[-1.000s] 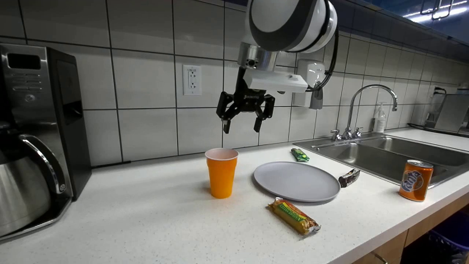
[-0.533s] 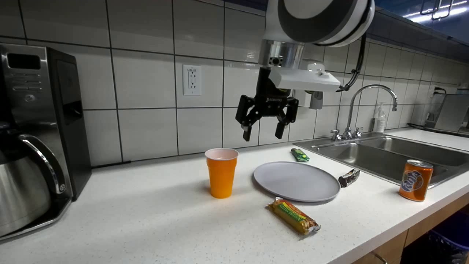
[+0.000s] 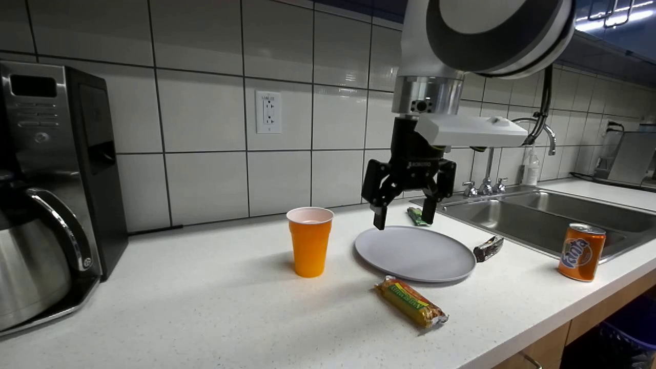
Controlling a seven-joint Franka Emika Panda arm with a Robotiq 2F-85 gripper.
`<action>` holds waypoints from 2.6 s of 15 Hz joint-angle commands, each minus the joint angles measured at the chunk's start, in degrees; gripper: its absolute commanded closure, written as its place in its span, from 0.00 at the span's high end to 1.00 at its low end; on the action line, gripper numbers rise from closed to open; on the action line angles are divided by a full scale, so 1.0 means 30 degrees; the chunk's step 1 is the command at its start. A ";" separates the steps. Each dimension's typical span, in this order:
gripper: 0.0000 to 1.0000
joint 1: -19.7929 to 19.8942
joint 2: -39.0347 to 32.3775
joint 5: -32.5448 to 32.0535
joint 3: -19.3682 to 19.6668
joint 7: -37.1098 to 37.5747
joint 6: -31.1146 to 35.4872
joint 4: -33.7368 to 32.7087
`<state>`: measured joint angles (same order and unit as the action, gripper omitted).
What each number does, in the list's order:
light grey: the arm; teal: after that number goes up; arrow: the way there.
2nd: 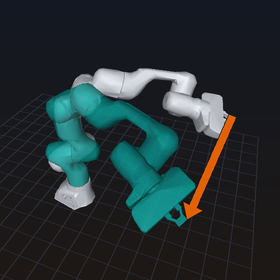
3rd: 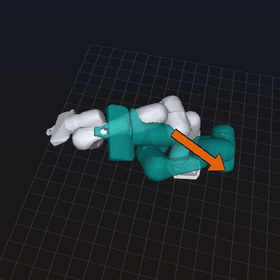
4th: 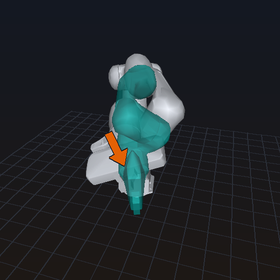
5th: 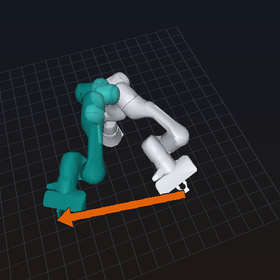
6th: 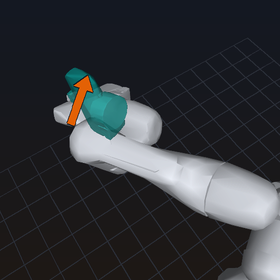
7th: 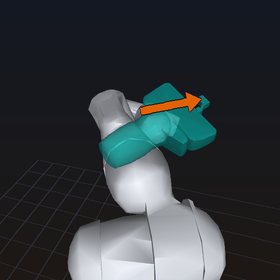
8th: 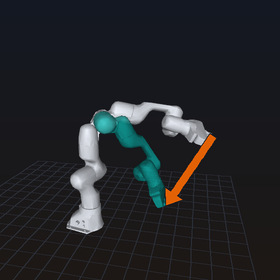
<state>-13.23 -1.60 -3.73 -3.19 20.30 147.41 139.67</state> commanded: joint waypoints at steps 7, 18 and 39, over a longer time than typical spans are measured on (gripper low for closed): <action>1.00 0.0635 -0.0387 0.0393 -0.0722 -0.0595 -0.0036 0.1273; 1.00 0.0310 -0.2045 -0.1482 -0.0332 0.0754 0.3216 0.1390; 1.00 -0.0627 -0.4755 -0.1270 0.0951 0.1034 0.5245 0.1182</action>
<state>-14.04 -15.53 -7.36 -1.07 22.34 162.29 143.50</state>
